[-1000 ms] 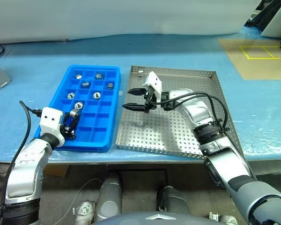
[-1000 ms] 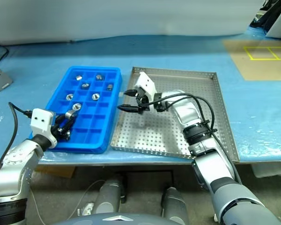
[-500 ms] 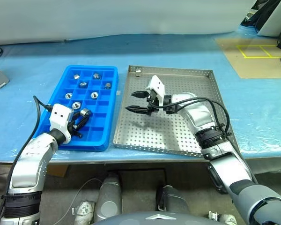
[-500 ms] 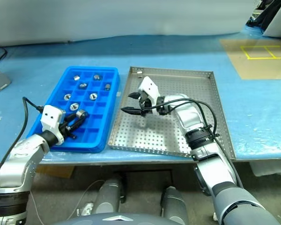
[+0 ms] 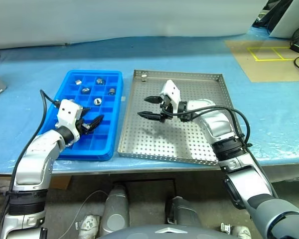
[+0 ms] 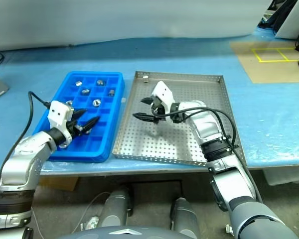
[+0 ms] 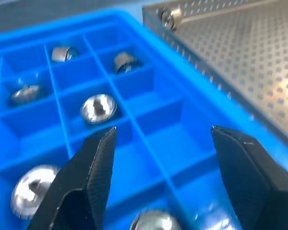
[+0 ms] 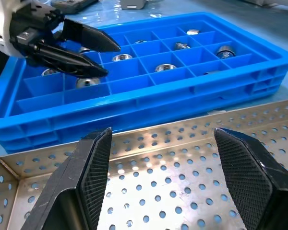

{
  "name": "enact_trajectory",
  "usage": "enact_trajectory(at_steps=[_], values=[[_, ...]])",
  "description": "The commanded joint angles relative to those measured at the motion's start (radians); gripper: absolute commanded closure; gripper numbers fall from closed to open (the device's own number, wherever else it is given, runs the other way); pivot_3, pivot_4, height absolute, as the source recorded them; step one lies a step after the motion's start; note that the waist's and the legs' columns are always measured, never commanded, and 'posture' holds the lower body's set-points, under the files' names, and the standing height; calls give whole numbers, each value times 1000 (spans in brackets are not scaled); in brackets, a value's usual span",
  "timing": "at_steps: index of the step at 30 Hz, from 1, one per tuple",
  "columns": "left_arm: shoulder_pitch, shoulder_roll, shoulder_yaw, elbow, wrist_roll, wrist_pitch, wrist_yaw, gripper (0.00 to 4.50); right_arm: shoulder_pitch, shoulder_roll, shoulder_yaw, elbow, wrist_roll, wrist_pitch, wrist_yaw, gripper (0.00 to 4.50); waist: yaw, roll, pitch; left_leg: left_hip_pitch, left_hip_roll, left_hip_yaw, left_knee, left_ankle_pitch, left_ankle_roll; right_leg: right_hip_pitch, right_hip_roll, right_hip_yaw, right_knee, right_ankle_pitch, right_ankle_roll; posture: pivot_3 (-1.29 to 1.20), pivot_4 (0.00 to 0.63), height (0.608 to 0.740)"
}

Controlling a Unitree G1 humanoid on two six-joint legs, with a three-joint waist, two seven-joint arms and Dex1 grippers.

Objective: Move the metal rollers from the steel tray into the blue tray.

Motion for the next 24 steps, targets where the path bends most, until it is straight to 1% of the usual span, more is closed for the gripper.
enact_trajectory(at_steps=[1,4,6,8,10,12,14,20,24], values=[[-32,-9,-24,-52,-23,6,3,1180,-15,0,-38,-31,-1,-20,-38,942,-5,0,0,0,0,0,0,0,0,0,0,0,0,0,0,85,150,740],[-61,-19,-38,-41,-21,-1,13,1180,-14,0,-52,-32,-2,-19,-61,942,-16,0,0,0,0,0,0,0,0,0,0,0,0,0,0,72,150,740],[-72,-19,-58,-51,-30,9,-5,1180,6,-29,-67,-63,12,1,-50,942,-20,0,0,0,0,0,0,0,0,0,0,0,0,0,0,64,150,740],[-63,0,-85,-77,-50,24,-53,1180,52,-87,-81,-117,24,32,-22,942,-17,0,0,0,0,0,0,0,0,0,0,0,0,0,0,64,150,740],[-45,29,-118,-98,-55,18,-109,1180,101,-153,-90,-168,32,63,9,942,-15,0,0,-1,0,0,0,0,0,1,0,0,-1,0,0,12,150,740],[-29,53,-160,-87,-37,-27,-166,1180,164,-236,-100,-236,46,94,53,942,-17,0,0,-1,0,1,1,-1,1,1,0,0,-2,0,0,-26,150,740],[-34,56,-186,-60,-25,-65,-197,1180,212,-297,-110,-297,60,118,79,942,-20,0,0,-1,0,1,1,-1,1,1,0,0,-2,0,0,-66,150,740],[-139,-2,-272,53,15,-159,-233,1180,301,-391,-138,-407,47,149,63,942,-57,0,0,7,0,3,1,-2,3,4,1,4,1,0,-1,-162,150,740],[-185,-56,-334,109,39,-202,-252,1180,380,-464,-181,-401,35,151,55,942,-74,0,0,12,-1,5,1,-2,4,7,0,7,0,1,-1,-226,150,740]])
